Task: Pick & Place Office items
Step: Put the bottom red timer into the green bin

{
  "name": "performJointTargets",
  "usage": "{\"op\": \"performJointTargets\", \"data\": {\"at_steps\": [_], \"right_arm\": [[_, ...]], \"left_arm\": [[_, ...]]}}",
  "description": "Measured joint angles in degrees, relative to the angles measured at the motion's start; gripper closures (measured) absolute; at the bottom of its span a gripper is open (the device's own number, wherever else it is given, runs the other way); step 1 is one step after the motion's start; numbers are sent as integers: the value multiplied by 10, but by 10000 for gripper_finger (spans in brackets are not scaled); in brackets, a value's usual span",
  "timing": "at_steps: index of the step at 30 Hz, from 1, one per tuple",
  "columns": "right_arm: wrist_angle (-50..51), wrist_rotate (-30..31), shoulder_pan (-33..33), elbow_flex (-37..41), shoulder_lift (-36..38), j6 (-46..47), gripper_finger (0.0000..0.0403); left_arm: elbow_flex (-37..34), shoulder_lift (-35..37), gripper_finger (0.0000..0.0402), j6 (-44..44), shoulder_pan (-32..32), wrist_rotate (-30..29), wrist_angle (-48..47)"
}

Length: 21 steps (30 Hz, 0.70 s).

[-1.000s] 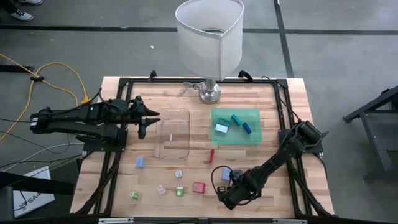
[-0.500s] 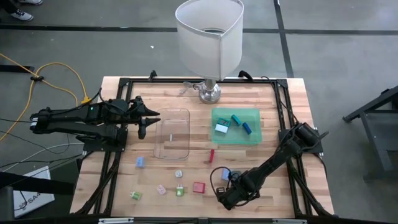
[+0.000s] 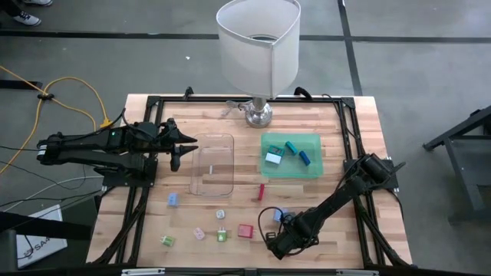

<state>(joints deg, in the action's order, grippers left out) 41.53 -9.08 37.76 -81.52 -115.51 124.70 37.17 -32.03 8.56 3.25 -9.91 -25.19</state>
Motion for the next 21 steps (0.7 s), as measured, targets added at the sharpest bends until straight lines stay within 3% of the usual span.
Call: {"op": "performJointTargets", "data": {"at_steps": [11,21], "right_arm": [[-2,0,0,0,1,0,304],[-2,2,0,0,1,-4,358]], "left_arm": [[0,0,291,0,0,0,0],[0,0,291,0,0,0,0]]}}
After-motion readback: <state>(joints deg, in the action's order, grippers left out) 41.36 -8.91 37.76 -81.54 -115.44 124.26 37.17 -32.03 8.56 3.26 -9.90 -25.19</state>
